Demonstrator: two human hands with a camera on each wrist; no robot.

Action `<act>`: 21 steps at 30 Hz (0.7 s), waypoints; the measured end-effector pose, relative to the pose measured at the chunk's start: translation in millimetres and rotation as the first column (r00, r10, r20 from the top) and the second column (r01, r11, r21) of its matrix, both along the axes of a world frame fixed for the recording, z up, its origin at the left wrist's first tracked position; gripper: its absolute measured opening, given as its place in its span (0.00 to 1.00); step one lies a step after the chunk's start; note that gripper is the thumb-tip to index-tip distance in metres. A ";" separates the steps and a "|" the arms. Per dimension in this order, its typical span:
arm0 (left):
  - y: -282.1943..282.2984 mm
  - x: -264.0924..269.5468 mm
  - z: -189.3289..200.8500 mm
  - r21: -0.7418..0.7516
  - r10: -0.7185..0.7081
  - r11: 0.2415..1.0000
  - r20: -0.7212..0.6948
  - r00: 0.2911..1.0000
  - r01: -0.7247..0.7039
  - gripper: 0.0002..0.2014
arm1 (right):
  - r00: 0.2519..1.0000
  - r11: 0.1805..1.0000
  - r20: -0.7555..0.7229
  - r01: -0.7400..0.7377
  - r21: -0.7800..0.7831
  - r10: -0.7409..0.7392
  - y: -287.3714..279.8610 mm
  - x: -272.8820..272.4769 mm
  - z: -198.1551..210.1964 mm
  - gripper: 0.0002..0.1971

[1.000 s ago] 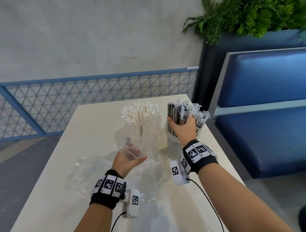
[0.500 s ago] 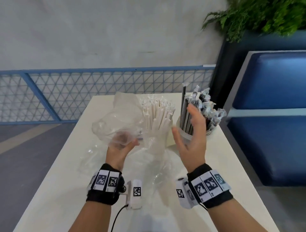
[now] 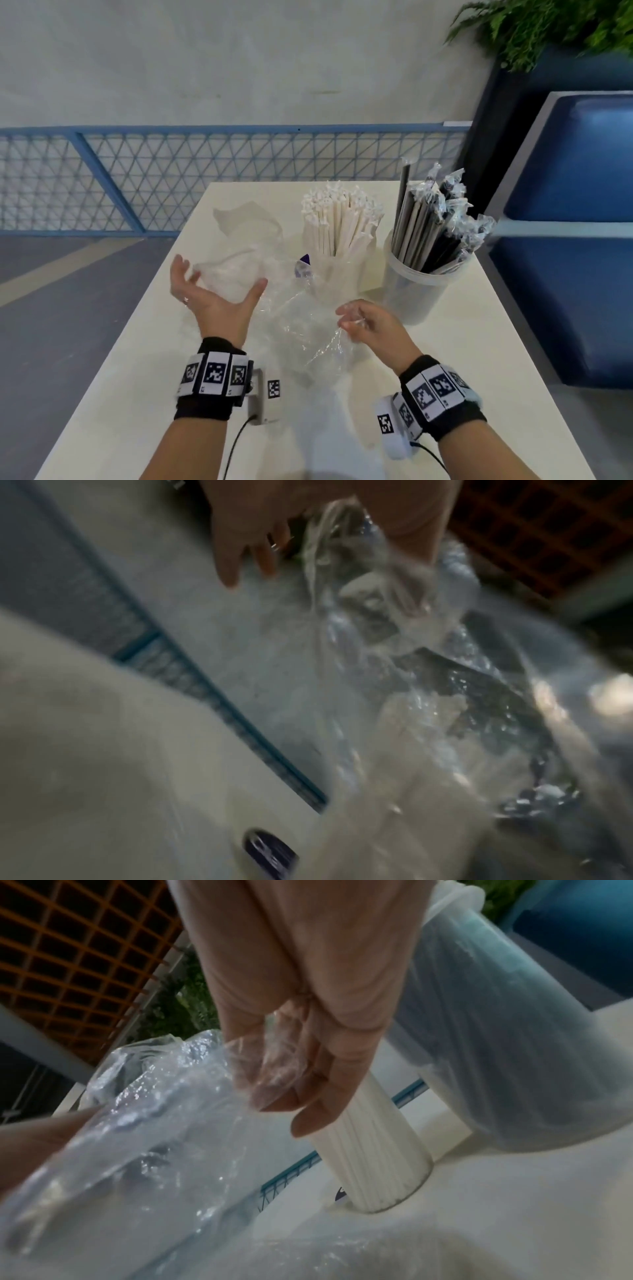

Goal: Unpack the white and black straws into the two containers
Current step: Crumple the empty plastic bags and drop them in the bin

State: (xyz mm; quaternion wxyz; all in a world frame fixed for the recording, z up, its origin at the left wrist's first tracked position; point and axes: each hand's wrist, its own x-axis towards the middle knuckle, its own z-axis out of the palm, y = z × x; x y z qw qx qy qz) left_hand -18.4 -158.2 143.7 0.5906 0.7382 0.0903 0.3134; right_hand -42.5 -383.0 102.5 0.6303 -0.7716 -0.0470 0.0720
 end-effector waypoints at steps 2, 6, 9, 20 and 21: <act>13.7 0.3 4.1 0.362 -0.030 0.932 0.031 0.999 0.016 0.46 | 0.999 0.997 -0.001 -0.047 -0.058 0.047 0.6 1.6 0.2 0.09; 26.7 5.0 5.9 0.542 -0.064 0.818 -0.248 0.967 0.193 0.12 | 0.989 0.989 0.021 0.149 0.003 -0.149 10.9 6.3 -4.7 0.11; 30.6 6.9 -0.6 0.355 -0.047 0.924 -0.270 0.962 0.145 0.14 | 0.921 0.904 -0.130 0.386 0.186 -0.367 21.9 6.2 -7.4 0.25; 84.2 28.6 -15.3 0.283 0.199 0.950 -0.236 0.951 -0.129 0.16 | 0.782 0.787 -0.226 0.610 0.090 -0.581 25.5 8.6 -18.4 0.09; 96.9 34.1 -15.0 0.248 0.222 0.956 -0.252 0.942 -0.159 0.16 | 0.742 0.748 -0.257 0.657 0.094 -0.619 17.7 9.7 -22.3 0.09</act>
